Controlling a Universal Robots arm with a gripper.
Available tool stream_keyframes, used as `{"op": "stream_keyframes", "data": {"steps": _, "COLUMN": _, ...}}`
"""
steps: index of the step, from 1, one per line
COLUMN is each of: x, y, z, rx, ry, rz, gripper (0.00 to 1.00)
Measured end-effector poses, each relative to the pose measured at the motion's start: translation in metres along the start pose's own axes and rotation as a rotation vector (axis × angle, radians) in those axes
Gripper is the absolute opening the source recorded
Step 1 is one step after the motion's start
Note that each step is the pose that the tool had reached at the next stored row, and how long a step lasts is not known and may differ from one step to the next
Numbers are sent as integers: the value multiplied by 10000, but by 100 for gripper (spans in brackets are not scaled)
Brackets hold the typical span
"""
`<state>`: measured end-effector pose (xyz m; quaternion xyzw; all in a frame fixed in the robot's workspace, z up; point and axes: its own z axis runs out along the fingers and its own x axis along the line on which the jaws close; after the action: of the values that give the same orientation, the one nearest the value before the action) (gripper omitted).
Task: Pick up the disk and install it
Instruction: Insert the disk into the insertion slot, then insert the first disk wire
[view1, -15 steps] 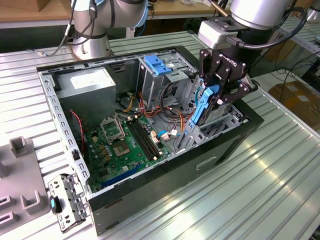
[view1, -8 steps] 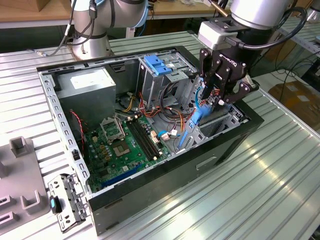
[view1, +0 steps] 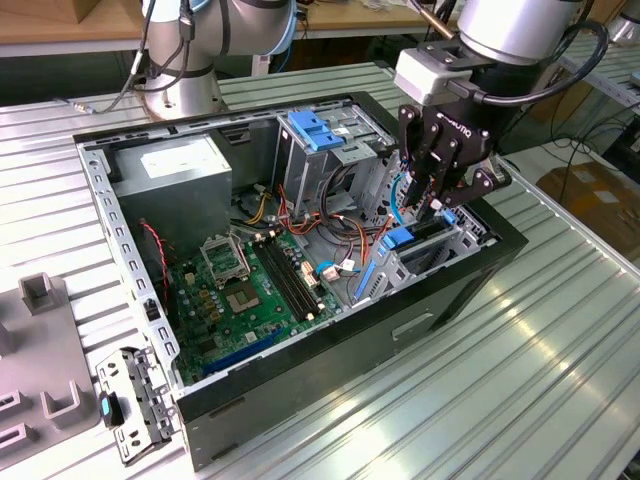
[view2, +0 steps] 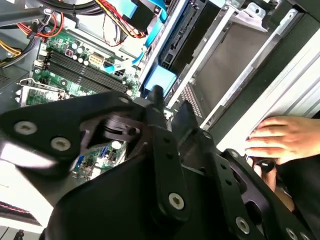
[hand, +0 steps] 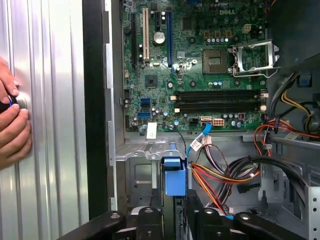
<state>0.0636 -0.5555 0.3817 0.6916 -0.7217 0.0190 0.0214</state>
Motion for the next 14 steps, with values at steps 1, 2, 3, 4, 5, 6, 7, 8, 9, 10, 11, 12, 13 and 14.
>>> {"op": "stream_keyframes", "data": {"steps": 1, "x": -1, "y": 0, "z": 22, "rx": 0, "ry": -1, "rz": 0, "gripper": 30}}
{"op": "stream_keyframes", "data": {"steps": 2, "x": -3, "y": 0, "z": 52, "rx": 0, "ry": -1, "rz": 1, "gripper": 24}}
{"op": "stream_keyframes", "data": {"steps": 3, "x": -5, "y": 0, "z": 79, "rx": 0, "ry": -1, "rz": 0, "gripper": 18}}
{"op": "stream_keyframes", "data": {"steps": 4, "x": -6, "y": 0, "z": 97, "rx": 0, "ry": -1, "rz": 0, "gripper": 12}}
{"op": "stream_keyframes", "data": {"steps": 5, "x": -7, "y": 0, "z": 112, "rx": 1, "ry": -2, "rz": 1, "gripper": 12}}
{"op": "stream_keyframes", "data": {"steps": 6, "x": -7, "y": 0, "z": 113, "rx": 0, "ry": 1, "rz": 0, "gripper": 11}}
{"op": "stream_keyframes", "data": {"steps": 7, "x": -7, "y": 0, "z": 113, "rx": 0, "ry": 1, "rz": 0, "gripper": 11}}
{"op": "stream_keyframes", "data": {"steps": 8, "x": -7, "y": 0, "z": 113, "rx": 0, "ry": 2, "rz": 0, "gripper": 11}}
{"op": "stream_keyframes", "data": {"steps": 9, "x": -7, "y": 0, "z": 114, "rx": 0, "ry": 0, "rz": 0, "gripper": 11}}
{"op": "stream_keyframes", "data": {"steps": 10, "x": -7, "y": 0, "z": 115, "rx": 0, "ry": -1, "rz": 1, "gripper": 11}}
{"op": "stream_keyframes", "data": {"steps": 11, "x": -7, "y": 0, "z": 115, "rx": 0, "ry": 0, "rz": 1, "gripper": 11}}
{"op": "stream_keyframes", "data": {"steps": 12, "x": -7, "y": 0, "z": 115, "rx": 0, "ry": 0, "rz": 1, "gripper": 11}}
{"op": "stream_keyframes", "data": {"steps": 13, "x": -7, "y": 0, "z": 116, "rx": 0, "ry": 0, "rz": 1, "gripper": 11}}
{"op": "stream_keyframes", "data": {"steps": 14, "x": -7, "y": 0, "z": 116, "rx": 0, "ry": -1, "rz": 1, "gripper": 11}}
